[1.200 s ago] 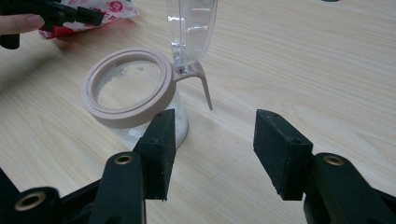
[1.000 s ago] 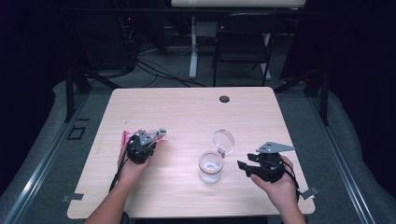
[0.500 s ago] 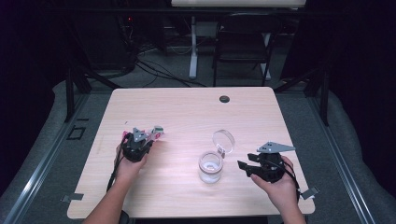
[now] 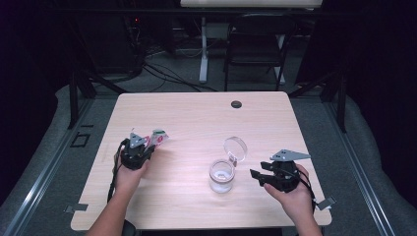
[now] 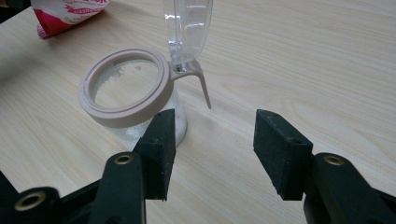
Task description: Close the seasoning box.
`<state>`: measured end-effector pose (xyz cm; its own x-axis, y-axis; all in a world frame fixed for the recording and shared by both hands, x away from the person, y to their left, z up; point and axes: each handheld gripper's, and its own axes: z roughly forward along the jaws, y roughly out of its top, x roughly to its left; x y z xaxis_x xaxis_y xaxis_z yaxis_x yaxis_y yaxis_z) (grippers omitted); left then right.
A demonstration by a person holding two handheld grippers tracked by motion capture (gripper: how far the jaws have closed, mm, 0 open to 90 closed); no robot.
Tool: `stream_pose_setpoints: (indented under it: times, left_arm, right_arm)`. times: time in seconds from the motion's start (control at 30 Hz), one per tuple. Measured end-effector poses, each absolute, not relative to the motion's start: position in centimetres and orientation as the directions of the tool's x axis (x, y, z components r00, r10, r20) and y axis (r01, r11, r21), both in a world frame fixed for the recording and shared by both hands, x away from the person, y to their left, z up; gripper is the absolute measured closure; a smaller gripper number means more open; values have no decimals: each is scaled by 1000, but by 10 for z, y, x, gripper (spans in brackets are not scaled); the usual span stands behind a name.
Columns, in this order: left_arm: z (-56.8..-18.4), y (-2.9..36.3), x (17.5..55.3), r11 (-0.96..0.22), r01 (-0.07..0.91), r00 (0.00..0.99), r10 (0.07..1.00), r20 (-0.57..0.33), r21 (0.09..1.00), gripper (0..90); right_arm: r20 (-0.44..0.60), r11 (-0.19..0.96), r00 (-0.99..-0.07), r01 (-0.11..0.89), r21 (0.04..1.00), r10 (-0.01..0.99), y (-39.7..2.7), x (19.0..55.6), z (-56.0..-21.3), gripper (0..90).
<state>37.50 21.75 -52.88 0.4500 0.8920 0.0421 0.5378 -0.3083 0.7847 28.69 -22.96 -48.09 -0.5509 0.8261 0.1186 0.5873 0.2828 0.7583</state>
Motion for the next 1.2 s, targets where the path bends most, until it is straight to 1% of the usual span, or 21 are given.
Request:
stream_pose_setpoints:
  times: [0.6,0.97,1.2]
  left_arm:
    - [-512,248,365,-198,524,389,921,-27,828,876]
    - [-505,264,363,-152,514,355,934,-47,844,900]
    - [-502,268,363,-146,515,341,939,-46,845,900]
  right_arm:
    - [120,282,-549,589,757,827,-229,288,-482,487]
    - [121,281,-549,589,758,827,-230,288,-482,487]
    - [123,278,-547,591,758,828,-230,288,-482,487]
